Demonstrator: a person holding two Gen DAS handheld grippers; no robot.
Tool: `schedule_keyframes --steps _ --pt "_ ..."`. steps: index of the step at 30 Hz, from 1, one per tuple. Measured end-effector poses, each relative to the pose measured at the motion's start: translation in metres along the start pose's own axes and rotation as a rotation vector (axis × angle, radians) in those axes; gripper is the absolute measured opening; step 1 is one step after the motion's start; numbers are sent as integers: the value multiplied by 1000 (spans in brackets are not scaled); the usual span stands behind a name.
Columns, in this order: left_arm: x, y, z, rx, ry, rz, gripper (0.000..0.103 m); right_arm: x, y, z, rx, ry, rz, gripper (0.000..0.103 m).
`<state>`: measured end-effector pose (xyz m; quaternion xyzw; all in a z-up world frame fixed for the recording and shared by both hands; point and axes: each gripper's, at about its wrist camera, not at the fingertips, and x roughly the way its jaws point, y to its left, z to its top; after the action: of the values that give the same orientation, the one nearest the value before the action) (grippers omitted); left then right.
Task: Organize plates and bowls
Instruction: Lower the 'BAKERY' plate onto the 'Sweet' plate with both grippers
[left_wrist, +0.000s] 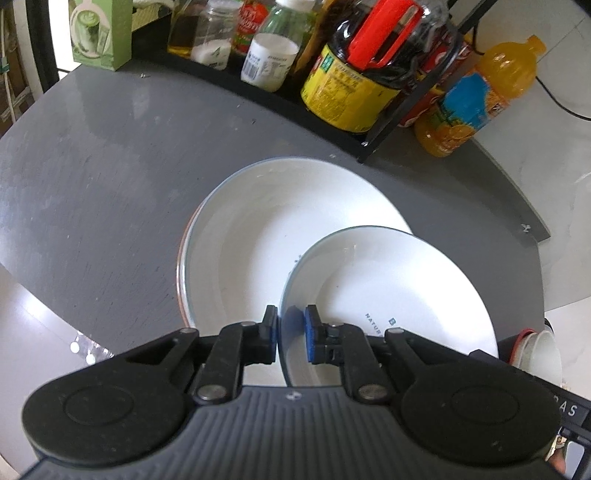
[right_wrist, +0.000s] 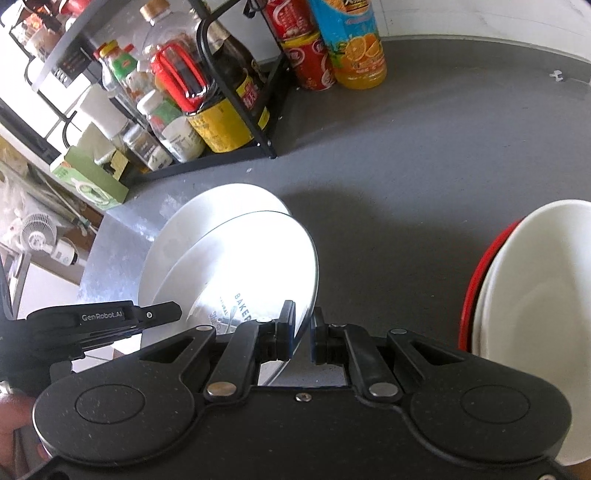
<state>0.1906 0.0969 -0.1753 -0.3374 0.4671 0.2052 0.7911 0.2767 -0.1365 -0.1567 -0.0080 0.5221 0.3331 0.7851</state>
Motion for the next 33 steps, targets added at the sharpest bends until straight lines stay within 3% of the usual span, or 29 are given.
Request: schedule_keyframes --steps 14,26,33 --pt "15 11 4 -21 14 61 16 18 12 8 -44 26 -13 8" --pt "20 6 8 34 -11 115 17 29 10 10 -20 44 -3 9" --pt "21 5 14 43 -15 148 17 41 3 8 2 65 -18 27"
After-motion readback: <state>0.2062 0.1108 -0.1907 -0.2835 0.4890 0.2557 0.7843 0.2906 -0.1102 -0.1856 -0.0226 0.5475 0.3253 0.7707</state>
